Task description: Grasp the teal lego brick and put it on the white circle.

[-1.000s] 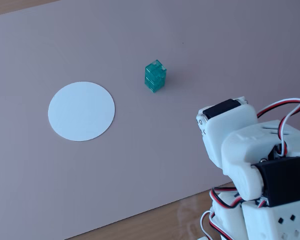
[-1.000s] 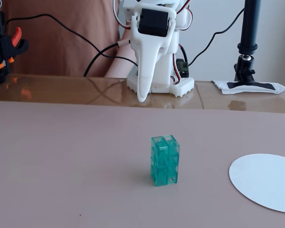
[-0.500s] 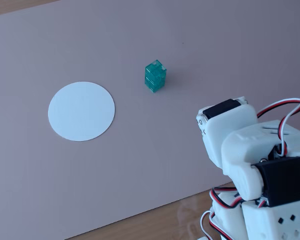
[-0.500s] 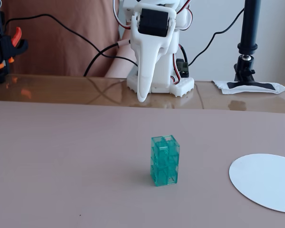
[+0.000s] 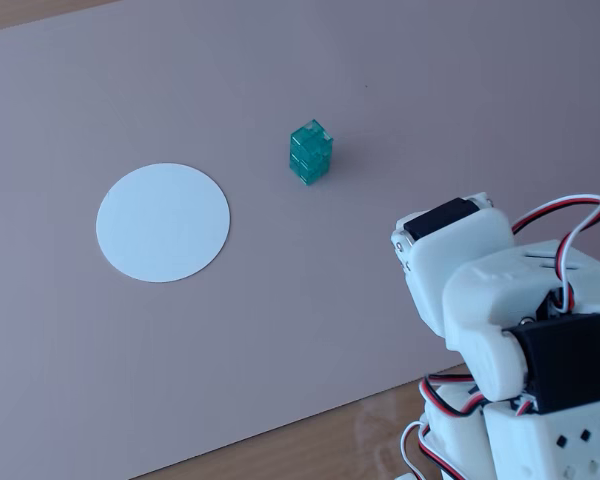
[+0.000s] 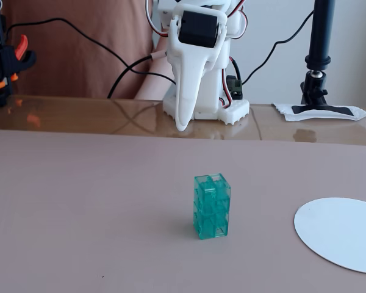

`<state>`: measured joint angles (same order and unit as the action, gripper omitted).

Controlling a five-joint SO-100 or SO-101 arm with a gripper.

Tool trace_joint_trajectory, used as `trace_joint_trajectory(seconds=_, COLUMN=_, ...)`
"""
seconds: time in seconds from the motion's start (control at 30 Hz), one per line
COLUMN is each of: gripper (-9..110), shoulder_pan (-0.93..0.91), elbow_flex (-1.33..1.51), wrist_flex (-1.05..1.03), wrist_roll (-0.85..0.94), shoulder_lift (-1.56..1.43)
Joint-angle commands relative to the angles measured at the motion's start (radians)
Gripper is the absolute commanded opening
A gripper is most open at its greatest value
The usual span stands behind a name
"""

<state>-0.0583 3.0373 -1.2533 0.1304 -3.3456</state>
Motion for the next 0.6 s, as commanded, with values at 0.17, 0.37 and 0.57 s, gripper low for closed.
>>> trace_joint_trajectory(seconds=0.17, gripper=0, shoulder_pan=0.038, elbow_flex=-0.153, wrist_flex=0.072, wrist_roll=-0.015, shoulder_lift=0.038)
trace_joint_trajectory(seconds=0.37, gripper=0, shoulder_pan=0.046, elbow_flex=-0.241, wrist_flex=0.14, wrist_roll=-0.032, shoulder_lift=0.172)
trace_joint_trajectory(seconds=0.57, gripper=0, shoulder_pan=0.069, elbow_flex=-0.341, wrist_flex=0.133, wrist_roll=-0.071, shoulder_lift=0.304)
